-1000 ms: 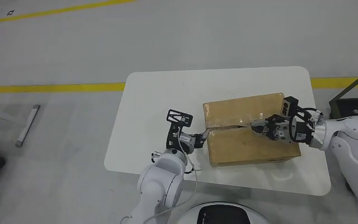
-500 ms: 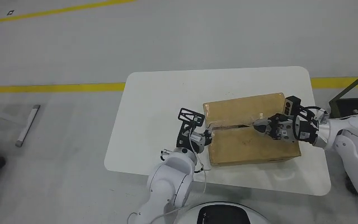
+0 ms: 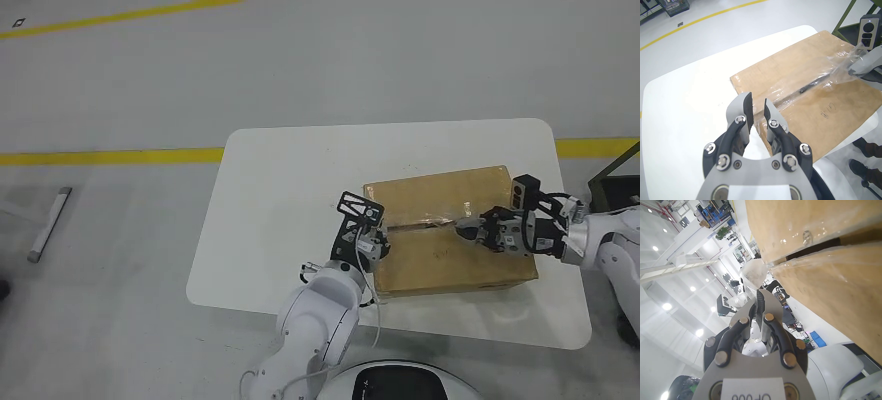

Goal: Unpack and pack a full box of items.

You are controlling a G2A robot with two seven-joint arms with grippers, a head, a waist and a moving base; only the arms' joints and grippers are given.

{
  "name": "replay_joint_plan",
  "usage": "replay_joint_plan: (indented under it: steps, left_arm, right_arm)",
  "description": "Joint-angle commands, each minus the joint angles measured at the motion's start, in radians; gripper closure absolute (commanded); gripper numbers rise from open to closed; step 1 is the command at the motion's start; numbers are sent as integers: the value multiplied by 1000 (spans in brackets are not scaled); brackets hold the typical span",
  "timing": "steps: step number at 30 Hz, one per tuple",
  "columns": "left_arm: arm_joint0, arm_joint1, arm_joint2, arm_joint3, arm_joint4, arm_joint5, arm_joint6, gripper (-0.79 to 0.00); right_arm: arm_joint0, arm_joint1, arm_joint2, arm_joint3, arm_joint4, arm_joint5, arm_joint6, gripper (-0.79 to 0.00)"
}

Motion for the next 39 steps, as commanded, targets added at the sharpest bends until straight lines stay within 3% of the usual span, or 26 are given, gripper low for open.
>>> replay_joint_plan:
  steps: [1, 22, 39]
  left_arm:
    - [-6, -2, 4, 16, -5, 2, 3, -160]
    - [-66, -19, 27, 98, -6, 19, 39, -114]
    - [-63, -24, 40, 140, 41, 3, 20, -102]
  right_arm:
    - [3, 1, -6, 2, 1, 1, -1, 0]
    - [0, 25, 3, -34, -28, 45, 20, 0]
    - [3, 37, -13, -27, -22, 46, 22, 0]
